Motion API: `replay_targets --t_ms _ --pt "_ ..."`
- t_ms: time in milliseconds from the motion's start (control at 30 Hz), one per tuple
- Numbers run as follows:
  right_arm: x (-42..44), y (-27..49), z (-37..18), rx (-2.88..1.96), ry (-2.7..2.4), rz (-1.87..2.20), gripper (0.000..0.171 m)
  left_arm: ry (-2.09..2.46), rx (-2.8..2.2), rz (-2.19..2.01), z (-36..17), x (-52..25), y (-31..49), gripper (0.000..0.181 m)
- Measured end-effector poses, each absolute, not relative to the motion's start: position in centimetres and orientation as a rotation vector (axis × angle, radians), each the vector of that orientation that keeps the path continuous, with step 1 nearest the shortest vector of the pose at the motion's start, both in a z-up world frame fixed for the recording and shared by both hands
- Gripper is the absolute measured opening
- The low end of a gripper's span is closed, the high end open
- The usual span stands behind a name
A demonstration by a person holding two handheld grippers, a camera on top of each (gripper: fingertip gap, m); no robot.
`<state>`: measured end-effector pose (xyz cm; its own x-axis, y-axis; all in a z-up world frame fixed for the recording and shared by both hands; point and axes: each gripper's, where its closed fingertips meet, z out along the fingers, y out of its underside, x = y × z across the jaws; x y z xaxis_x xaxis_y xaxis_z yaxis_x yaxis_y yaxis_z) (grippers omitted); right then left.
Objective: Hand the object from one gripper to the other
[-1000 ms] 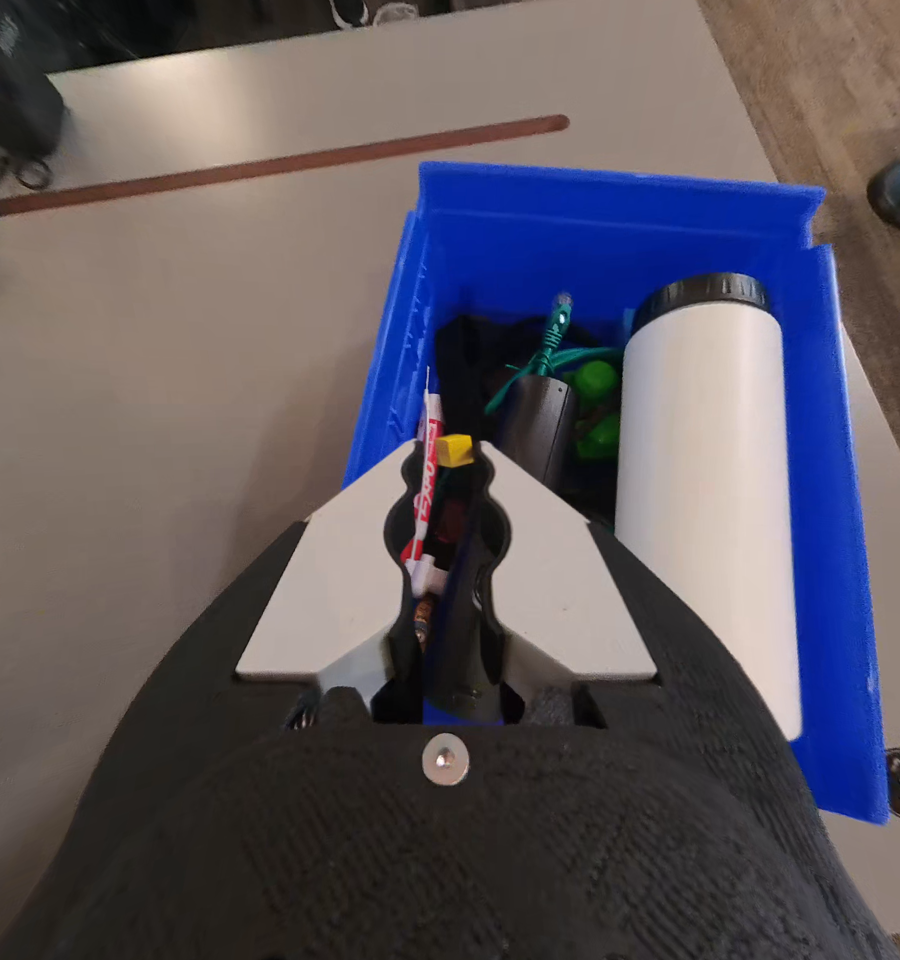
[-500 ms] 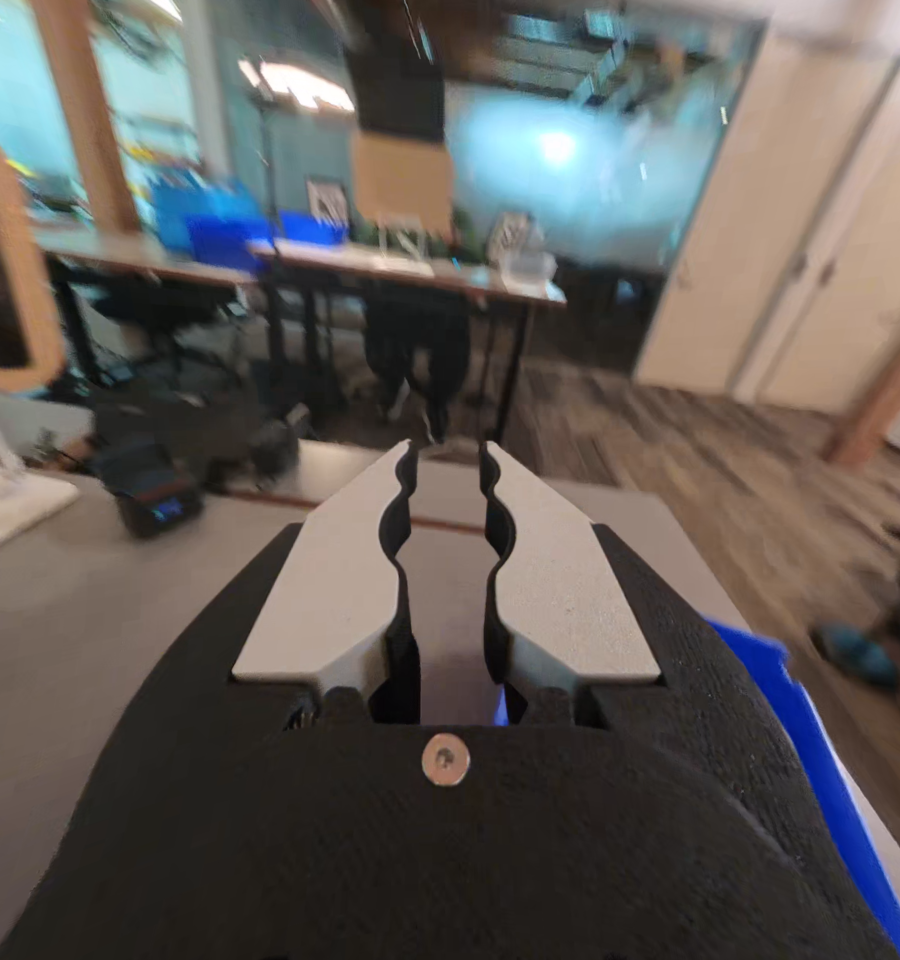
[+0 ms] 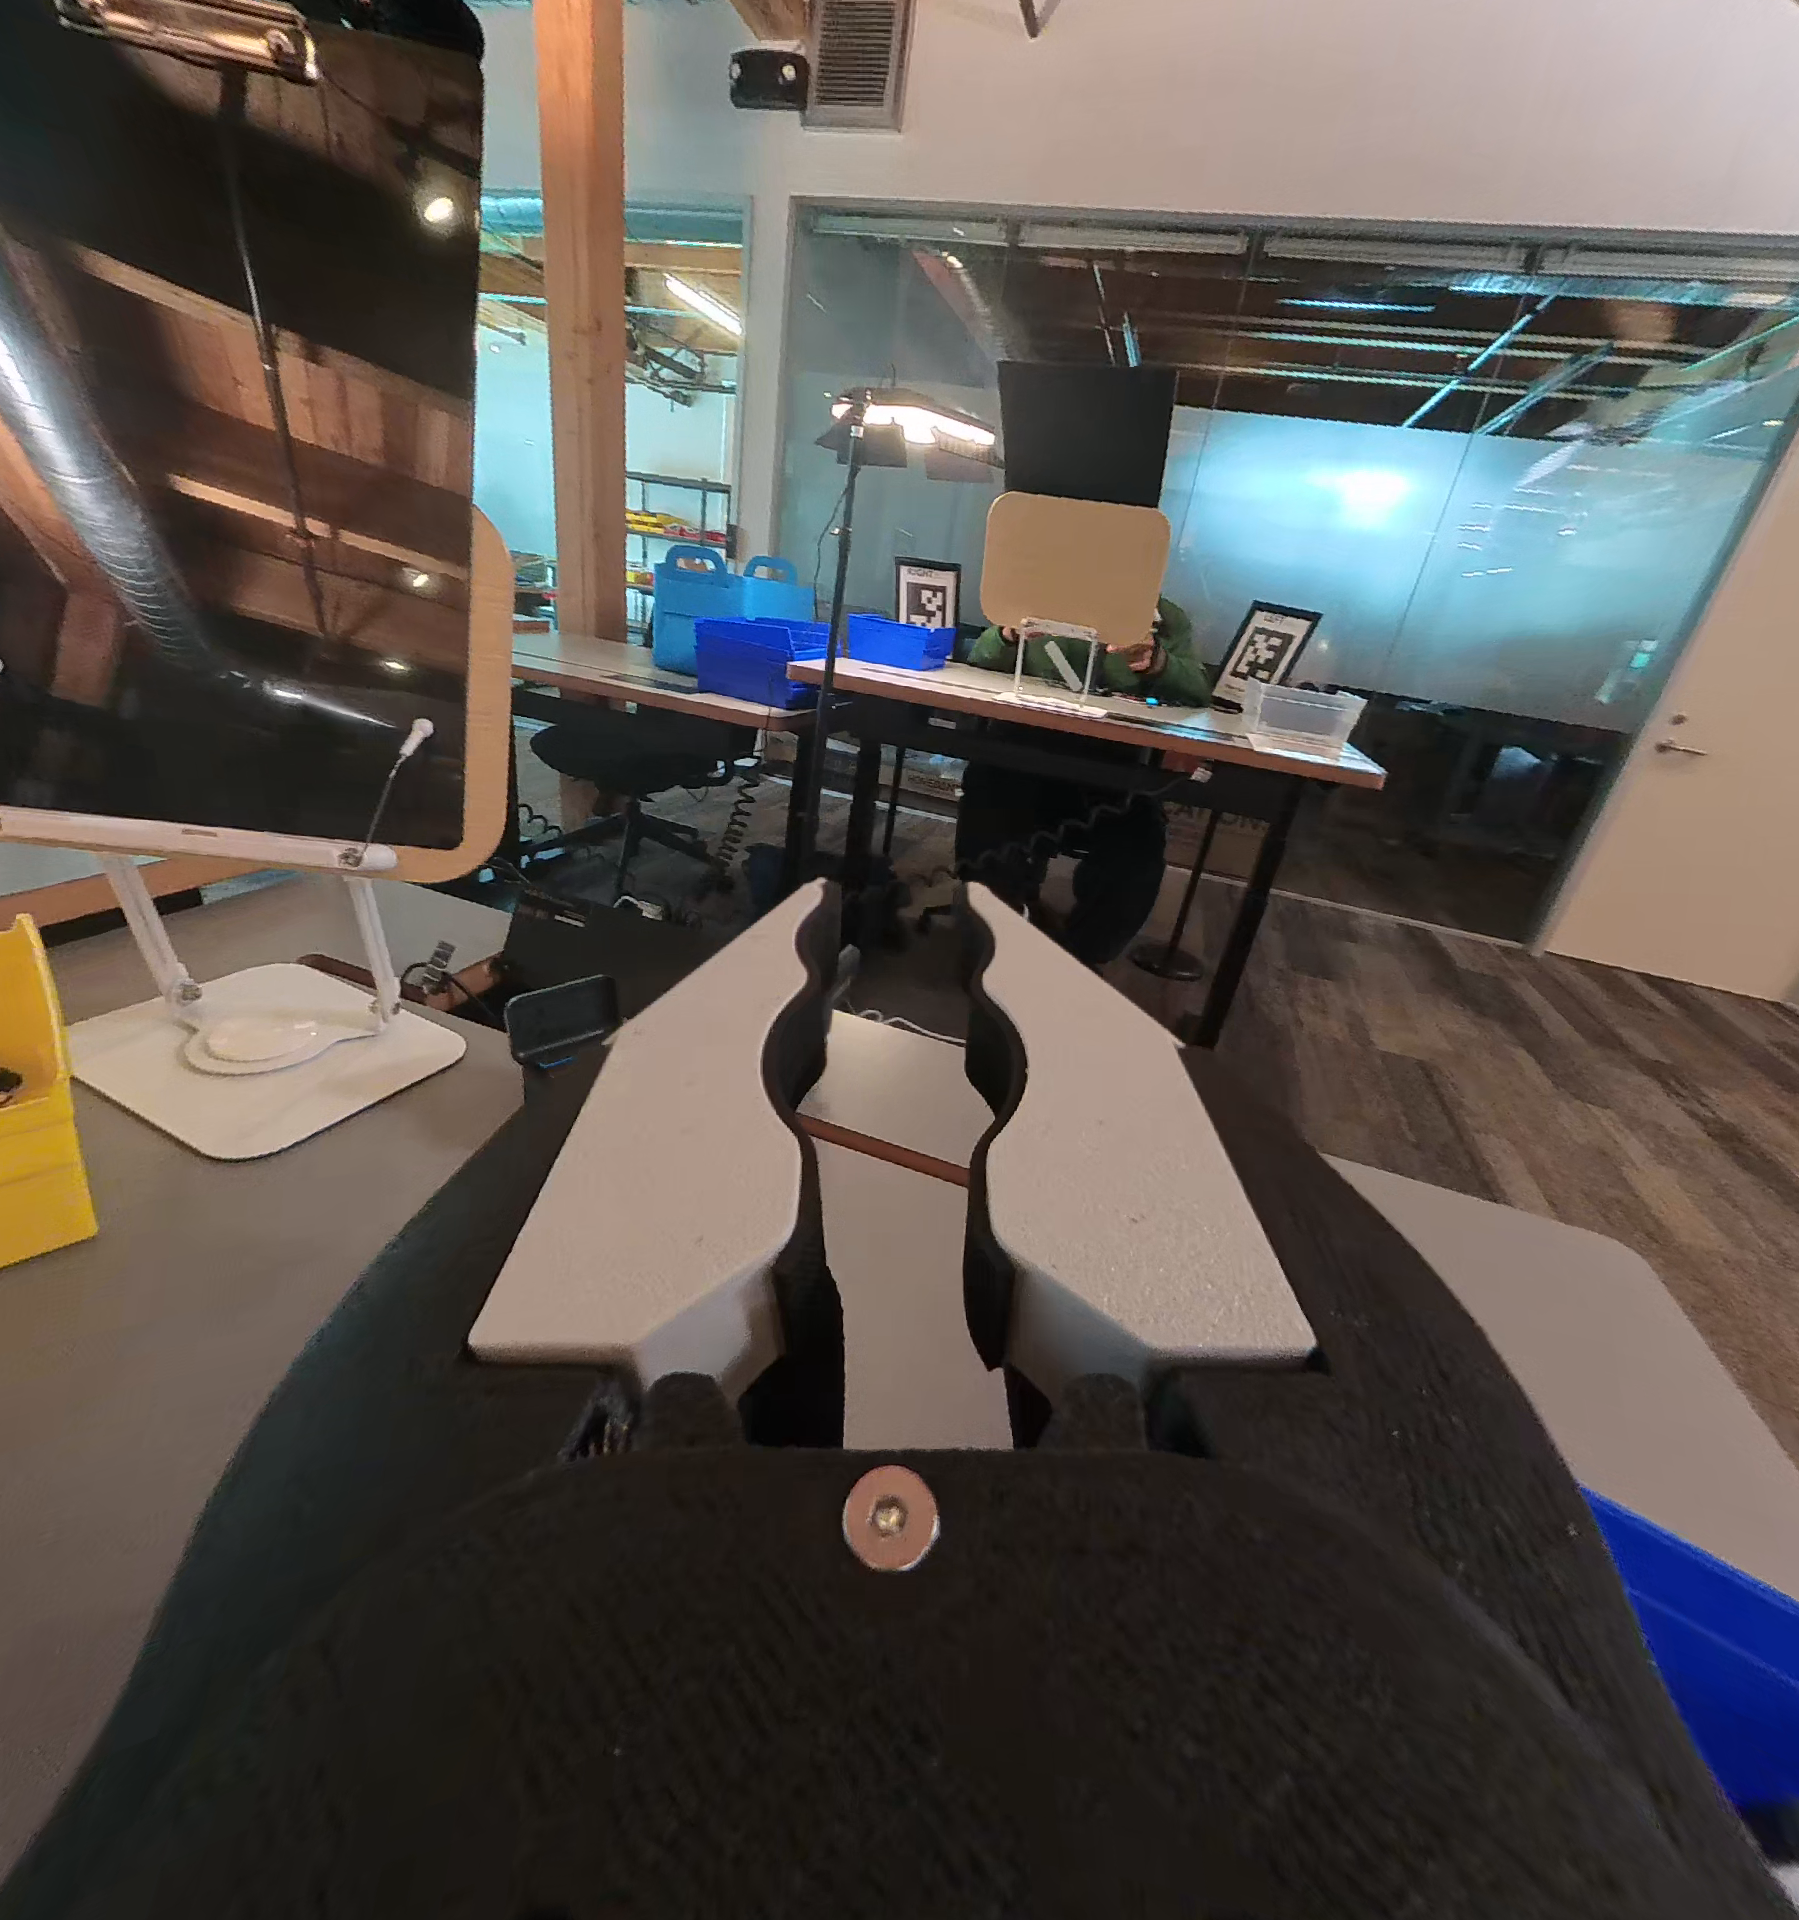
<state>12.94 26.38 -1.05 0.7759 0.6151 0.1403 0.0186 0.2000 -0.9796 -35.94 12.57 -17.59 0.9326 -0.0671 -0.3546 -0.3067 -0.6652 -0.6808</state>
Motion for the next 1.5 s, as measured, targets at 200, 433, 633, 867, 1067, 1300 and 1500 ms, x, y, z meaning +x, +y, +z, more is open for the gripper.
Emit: replay_targets --t_ms 200,433,633,867,1067,1300,1500 --pt "12.3 25.7 -0.8 -1.303 -0.618 0.438 0.019 0.346 -2.467 0.443 -27.0 -40.9 13.8 0.000" --pt "13.0 25.2 -0.3 -1.280 -0.605 0.433 0.019 0.392 -2.598 0.514 -30.7 -43.1 14.3 0.000" --pt "13.3 25.5 -0.5 -1.292 -0.592 0.431 0.019 0.439 -2.647 0.516 -31.3 -43.1 13.8 0.000" --pt "12.6 25.9 -1.0 -1.313 -0.613 0.437 0.019 0.656 -2.787 0.367 -31.4 -40.9 10.5 0.000" --pt "12.0 25.9 -1.3 -1.324 -0.636 0.443 0.019 0.541 -2.630 0.255 -29.8 -41.8 12.8 0.017" --pt "11.9 26.0 -1.5 -1.330 -0.644 0.443 0.019 0.638 -2.615 0.138 -31.2 -40.3 13.4 0.048" --pt "11.5 26.1 -1.8 -1.341 -0.658 0.449 0.019 0.599 -2.614 0.119 -31.4 -40.1 13.9 0.049"
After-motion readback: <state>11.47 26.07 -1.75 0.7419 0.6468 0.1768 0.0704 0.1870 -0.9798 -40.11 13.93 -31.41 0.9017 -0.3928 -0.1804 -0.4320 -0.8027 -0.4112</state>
